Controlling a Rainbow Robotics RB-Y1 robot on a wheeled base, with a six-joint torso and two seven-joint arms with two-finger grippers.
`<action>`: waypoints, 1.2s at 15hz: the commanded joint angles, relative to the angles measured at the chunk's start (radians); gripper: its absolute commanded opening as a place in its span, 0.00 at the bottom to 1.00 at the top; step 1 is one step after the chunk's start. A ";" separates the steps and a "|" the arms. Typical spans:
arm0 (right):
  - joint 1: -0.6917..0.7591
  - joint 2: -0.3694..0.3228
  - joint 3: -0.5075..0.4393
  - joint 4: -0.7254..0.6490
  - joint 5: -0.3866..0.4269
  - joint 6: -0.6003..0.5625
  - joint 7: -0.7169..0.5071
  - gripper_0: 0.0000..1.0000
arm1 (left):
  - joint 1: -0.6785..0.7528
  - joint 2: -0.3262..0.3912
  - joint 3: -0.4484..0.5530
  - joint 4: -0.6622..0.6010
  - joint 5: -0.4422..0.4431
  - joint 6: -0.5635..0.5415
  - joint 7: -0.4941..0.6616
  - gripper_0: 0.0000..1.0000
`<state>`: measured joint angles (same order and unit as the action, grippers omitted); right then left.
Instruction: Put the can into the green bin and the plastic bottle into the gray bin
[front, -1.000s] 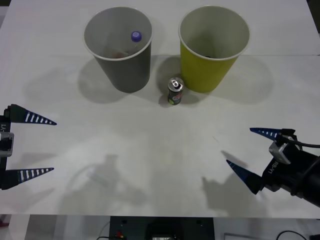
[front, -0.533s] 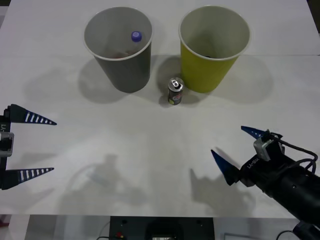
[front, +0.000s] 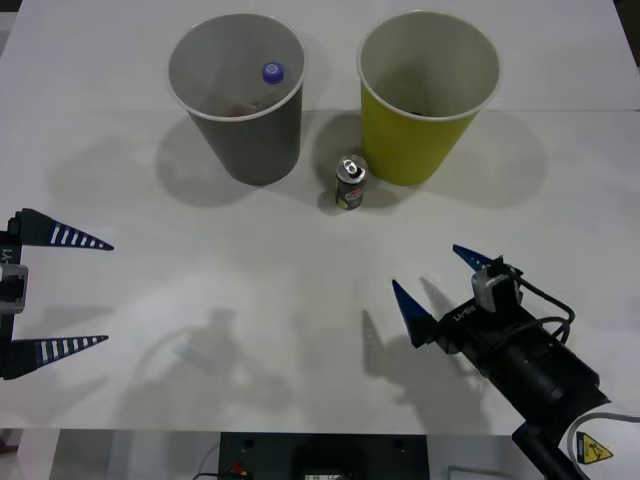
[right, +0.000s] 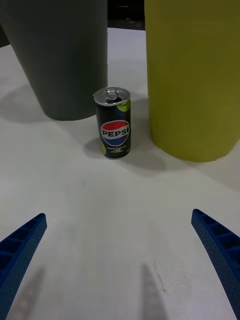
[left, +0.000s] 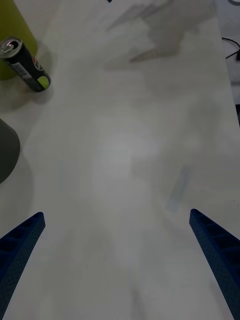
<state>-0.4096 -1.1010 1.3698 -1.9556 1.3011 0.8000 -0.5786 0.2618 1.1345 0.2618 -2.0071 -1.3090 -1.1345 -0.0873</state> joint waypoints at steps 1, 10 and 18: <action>-0.043 0.059 0.040 0.061 0.013 0.041 -0.057 1.00 | 0.000 0.000 0.000 0.000 0.000 0.000 0.000 1.00; -0.156 0.291 0.143 0.245 -0.080 0.211 -0.073 1.00 | 0.000 0.000 0.000 0.000 0.000 0.000 0.000 1.00; -0.219 0.501 0.135 0.503 -0.105 0.240 -0.089 1.00 | 0.000 0.000 0.000 0.000 0.000 0.000 0.000 1.00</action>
<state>-0.6234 -0.6177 1.5091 -1.4758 1.1976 1.0403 -0.6653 0.2618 1.1345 0.2618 -2.0071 -1.3090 -1.1345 -0.0873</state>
